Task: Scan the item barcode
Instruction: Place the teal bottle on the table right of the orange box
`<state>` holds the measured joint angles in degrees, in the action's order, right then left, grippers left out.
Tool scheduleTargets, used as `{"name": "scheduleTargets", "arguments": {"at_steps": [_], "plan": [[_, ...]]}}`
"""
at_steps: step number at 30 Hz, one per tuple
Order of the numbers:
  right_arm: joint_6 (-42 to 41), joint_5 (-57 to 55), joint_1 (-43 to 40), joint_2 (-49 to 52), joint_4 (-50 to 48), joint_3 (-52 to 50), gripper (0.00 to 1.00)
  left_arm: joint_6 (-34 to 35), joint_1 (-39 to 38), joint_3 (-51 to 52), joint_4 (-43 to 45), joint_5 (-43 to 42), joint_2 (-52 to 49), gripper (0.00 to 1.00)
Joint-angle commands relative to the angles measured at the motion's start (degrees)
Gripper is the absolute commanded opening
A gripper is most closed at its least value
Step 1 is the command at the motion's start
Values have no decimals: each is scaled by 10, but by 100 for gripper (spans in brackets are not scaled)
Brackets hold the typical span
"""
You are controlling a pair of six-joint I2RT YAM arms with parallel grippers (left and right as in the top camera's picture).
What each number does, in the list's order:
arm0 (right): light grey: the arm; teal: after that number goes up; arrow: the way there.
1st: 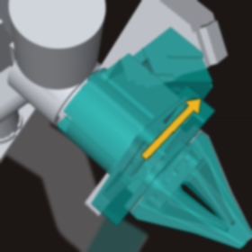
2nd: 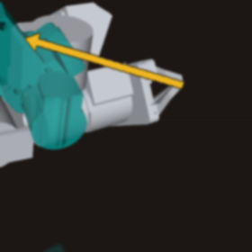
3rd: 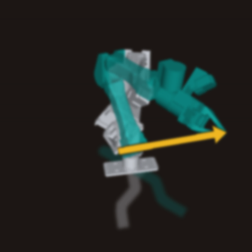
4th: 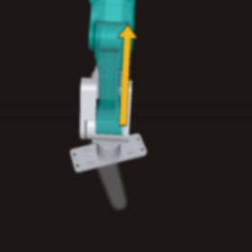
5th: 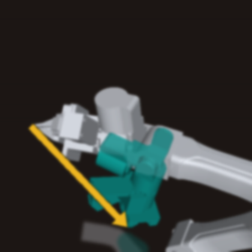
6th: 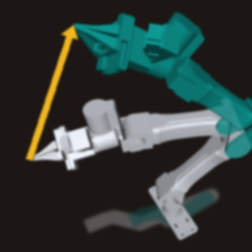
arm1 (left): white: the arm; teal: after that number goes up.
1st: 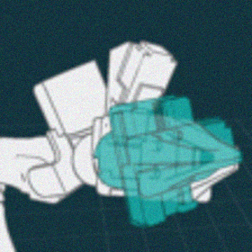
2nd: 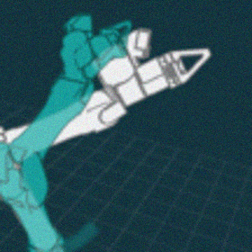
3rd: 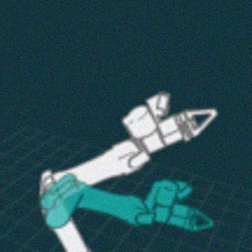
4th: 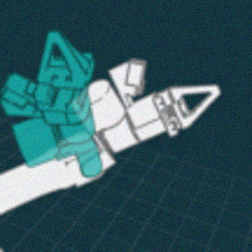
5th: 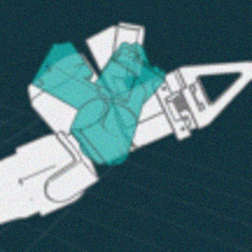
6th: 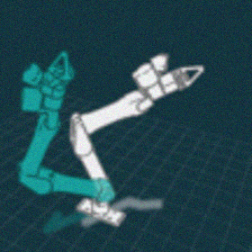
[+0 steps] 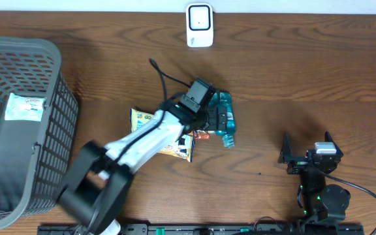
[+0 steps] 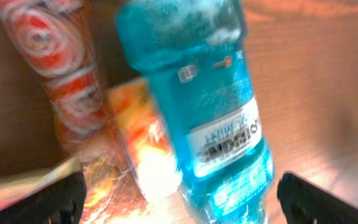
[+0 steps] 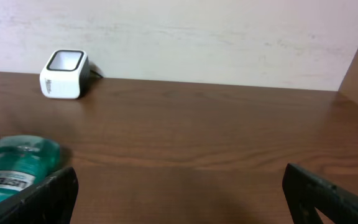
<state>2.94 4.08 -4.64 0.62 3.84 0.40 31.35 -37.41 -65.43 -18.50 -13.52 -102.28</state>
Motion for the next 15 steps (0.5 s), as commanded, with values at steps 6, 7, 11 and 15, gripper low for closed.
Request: {"name": "scheduleTargets", "arguments": {"at_steps": [6, 7, 11, 15], "plan": [[-7, -1, -1, -3, 2, -1, 99, -65, 1, -60, -134, 193, 278, 98], [-7, -1, -1, -3, 2, -1, 99, -65, 1, -60, -148, 214, 301, 98], [-7, -1, -1, -3, 2, -1, 99, -67, 3, -60, -188, 332, 388, 98], [-7, -1, -1, -3, 2, -1, 99, -85, 40, -60, -197, 387, 466, 98]]}}
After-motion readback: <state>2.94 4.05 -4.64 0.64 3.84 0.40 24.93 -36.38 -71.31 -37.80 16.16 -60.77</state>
